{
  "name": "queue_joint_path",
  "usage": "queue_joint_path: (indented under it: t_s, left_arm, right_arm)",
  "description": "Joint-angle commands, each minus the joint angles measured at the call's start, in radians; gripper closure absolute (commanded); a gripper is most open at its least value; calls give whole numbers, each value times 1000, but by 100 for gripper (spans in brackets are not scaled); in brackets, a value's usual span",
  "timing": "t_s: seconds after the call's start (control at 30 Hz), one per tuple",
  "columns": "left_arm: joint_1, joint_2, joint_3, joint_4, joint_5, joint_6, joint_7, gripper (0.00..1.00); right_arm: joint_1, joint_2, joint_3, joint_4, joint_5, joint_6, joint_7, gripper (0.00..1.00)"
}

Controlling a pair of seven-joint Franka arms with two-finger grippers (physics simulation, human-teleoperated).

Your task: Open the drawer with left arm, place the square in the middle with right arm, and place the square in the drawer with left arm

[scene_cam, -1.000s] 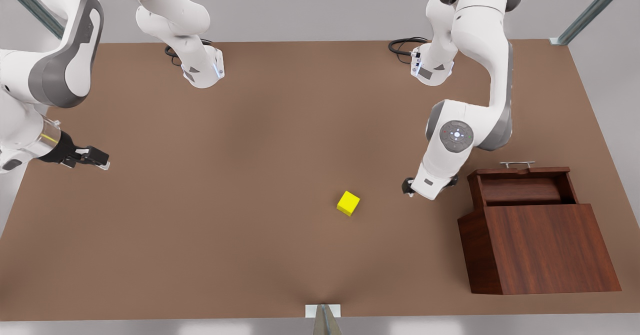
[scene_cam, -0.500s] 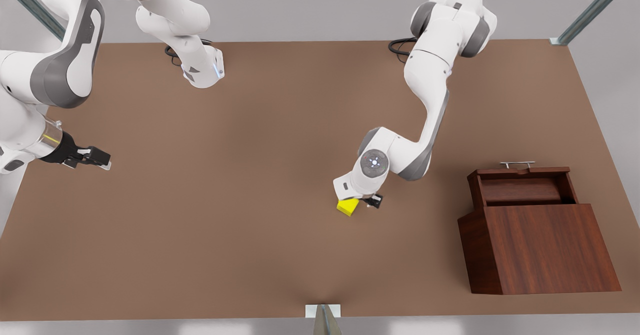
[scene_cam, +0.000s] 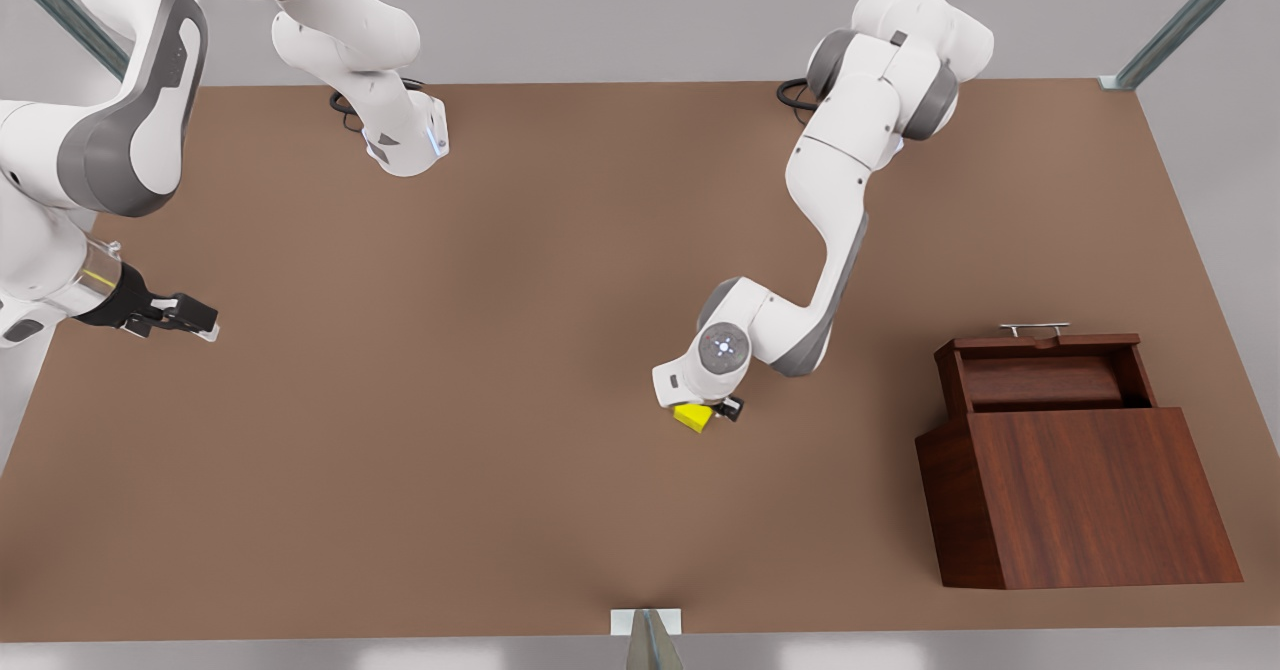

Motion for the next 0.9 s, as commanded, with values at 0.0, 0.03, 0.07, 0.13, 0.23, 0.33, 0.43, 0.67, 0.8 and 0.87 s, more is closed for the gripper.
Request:
queue_joint_path:
  t_s: [0.0, 0.03, 0.07, 0.13, 0.23, 0.33, 0.43, 0.67, 0.8, 0.87]
  left_arm:
    - [0, 1, 0, 0, 0, 5, 0, 0]
    - [0, 6, 0, -1, 2, 8, 0, 0]
    - [0, 13, 0, 0, 2, 10, 0, 0]
    - [0, 26, 0, -3, 5, 25, 0, 0]
    - [-11, 43, 0, -5, 8, 28, 2, 0]
    - [-12, 53, 0, -6, 6, 48, 8, 0]
    - [-11, 59, 0, -6, 5, 62, 12, 0]
    - [-9, 70, 0, -6, -3, 97, 14, 4]
    - [-9, 70, 0, -6, -3, 97, 14, 19]
    - [-9, 69, 0, -6, -3, 97, 14, 22]
  right_arm:
    - [1, 0, 0, 0, 0, 0, 0, 0]
    - [1, 0, 0, 0, 0, 0, 0, 0]
    - [1, 0, 0, 0, 0, 0, 0, 0]
    - [1, 0, 0, 0, 0, 0, 0, 0]
    - [2, 0, 0, 0, 0, 0, 2, 0]
    - [7, 0, 0, 0, -2, 0, 0, 0]
    - [8, 0, 0, -2, -2, -3, 0, 0]
    - [7, 5, 0, 2, 0, -6, 0, 0]
    - [8, 5, 2, 2, -3, -8, 0, 0]
    - [10, 5, 2, 2, -3, -8, 0, 0]
